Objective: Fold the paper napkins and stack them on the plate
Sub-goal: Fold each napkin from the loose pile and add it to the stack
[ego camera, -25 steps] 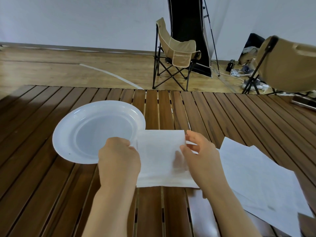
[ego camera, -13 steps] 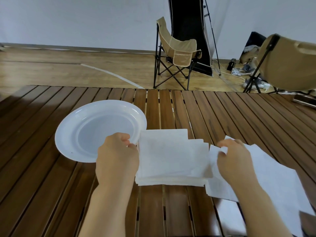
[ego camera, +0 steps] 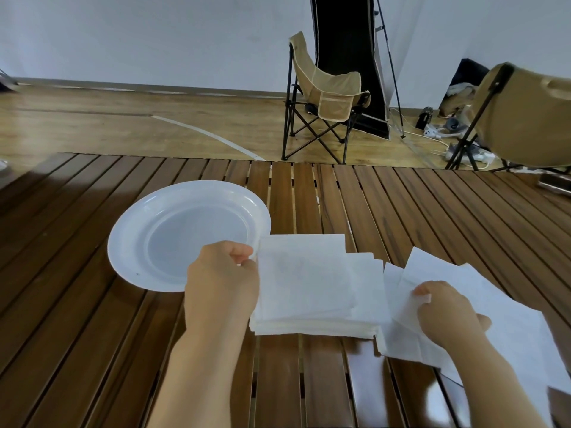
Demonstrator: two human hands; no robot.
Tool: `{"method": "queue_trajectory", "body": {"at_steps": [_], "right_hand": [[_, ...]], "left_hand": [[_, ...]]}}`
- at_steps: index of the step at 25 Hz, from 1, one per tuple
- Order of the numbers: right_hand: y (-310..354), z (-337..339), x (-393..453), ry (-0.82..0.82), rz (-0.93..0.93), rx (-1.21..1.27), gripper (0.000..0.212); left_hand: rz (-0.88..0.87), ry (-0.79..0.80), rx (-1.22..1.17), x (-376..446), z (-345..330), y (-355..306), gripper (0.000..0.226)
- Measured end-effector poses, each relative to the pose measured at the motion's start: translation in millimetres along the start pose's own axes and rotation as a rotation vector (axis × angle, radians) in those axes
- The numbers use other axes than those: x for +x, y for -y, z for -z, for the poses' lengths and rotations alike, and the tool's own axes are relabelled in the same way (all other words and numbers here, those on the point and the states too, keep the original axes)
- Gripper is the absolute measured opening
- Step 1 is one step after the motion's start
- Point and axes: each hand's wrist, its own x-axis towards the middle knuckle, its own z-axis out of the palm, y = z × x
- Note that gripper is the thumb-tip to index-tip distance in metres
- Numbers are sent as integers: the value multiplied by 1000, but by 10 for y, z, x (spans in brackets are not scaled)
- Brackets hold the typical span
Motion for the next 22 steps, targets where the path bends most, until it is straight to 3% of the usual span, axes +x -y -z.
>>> {"method": "queue_trajectory", "body": {"at_steps": [6, 10, 15, 22], "right_hand": [[11, -23, 20, -121, 19, 47, 38], [61, 51, -37, -405, 176, 164, 32], [136, 146, -109, -583, 344, 358, 21], [314, 373, -361, -796, 665, 517, 10]], "left_hand": [[7, 4, -23, -4, -18, -33, 20], [-31, -17, -27, -10, -11, -51, 21], [-254, -84, 2, -81, -11, -188, 22], [-563, 125, -29, -200, -197, -367, 16]]}}
